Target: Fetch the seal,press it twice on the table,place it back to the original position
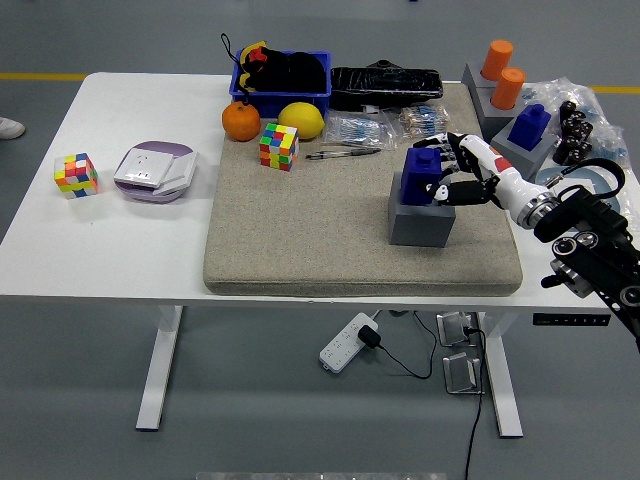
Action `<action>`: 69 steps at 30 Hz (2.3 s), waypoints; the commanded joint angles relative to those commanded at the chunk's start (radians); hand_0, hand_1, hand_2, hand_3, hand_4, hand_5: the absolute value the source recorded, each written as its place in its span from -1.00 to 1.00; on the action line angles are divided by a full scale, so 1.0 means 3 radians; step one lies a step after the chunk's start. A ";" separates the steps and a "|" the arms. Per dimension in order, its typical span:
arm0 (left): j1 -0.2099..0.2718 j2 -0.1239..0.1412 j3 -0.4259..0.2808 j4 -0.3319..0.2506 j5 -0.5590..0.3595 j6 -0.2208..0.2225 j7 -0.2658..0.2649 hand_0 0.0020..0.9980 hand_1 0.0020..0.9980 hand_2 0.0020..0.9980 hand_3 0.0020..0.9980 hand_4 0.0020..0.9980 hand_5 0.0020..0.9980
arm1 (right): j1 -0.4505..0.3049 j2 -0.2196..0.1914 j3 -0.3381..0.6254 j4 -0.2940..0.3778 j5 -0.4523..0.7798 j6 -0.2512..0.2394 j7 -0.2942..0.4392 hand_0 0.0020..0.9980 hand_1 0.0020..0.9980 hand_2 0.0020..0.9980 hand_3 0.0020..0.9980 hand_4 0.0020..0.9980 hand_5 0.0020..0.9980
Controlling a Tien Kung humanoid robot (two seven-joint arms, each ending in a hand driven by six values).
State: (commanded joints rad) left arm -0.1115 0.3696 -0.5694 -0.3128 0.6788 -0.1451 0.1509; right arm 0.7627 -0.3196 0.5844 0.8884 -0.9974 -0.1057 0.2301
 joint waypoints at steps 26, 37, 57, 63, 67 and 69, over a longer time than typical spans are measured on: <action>-0.0007 -0.0007 0.0009 -0.0005 0.0002 -0.0001 -0.0002 0.64 0.60 0.53 0.64 0.56 -0.45 | 0.0081 -0.0034 -0.0150 -0.0090 -0.0025 0.0029 0.0003 0.07 -0.19 -0.22 -0.15 0.09 -1.00; 0.0000 -0.0012 0.0007 0.0001 -0.0005 -0.0003 0.0000 0.64 0.60 0.54 0.64 0.56 -0.44 | 0.0115 -0.0049 -0.0195 -0.0109 -0.0028 0.0018 0.0009 0.08 -0.18 -0.22 -0.15 0.09 -1.00; -0.0010 -0.0011 -0.0001 -0.0001 0.0001 -0.0004 -0.0001 0.64 0.60 0.53 0.64 0.56 -0.45 | 0.0164 -0.0051 -0.0257 -0.0168 -0.0057 0.0027 -0.0007 0.08 -0.19 -0.22 -0.15 0.10 -1.00; -0.0003 -0.0017 0.0001 0.0002 -0.0003 -0.0004 0.0002 0.64 0.60 0.53 0.64 0.56 -0.45 | 0.0151 -0.0060 -0.0277 -0.0141 -0.0035 0.0041 -0.0024 0.07 -0.19 -0.22 -0.15 0.10 -1.00; -0.0006 -0.0018 -0.0004 -0.0001 0.0000 -0.0003 -0.0001 0.64 0.60 0.53 0.64 0.56 -0.45 | 0.0154 -0.0070 -0.0277 -0.0123 -0.0032 0.0046 -0.0031 0.07 -0.19 -0.22 -0.15 0.10 -1.00; -0.0008 -0.0016 -0.0003 0.0000 0.0001 -0.0004 -0.0001 0.64 0.60 0.53 0.64 0.56 -0.45 | 0.0155 -0.0077 -0.0271 -0.0115 -0.0032 0.0048 -0.0035 0.07 -0.19 -0.23 -0.15 0.10 -1.00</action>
State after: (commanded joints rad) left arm -0.1138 0.3646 -0.5702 -0.3129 0.6791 -0.1463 0.1506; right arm 0.8092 -0.3427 0.5032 0.8538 -1.0070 -0.0914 0.2196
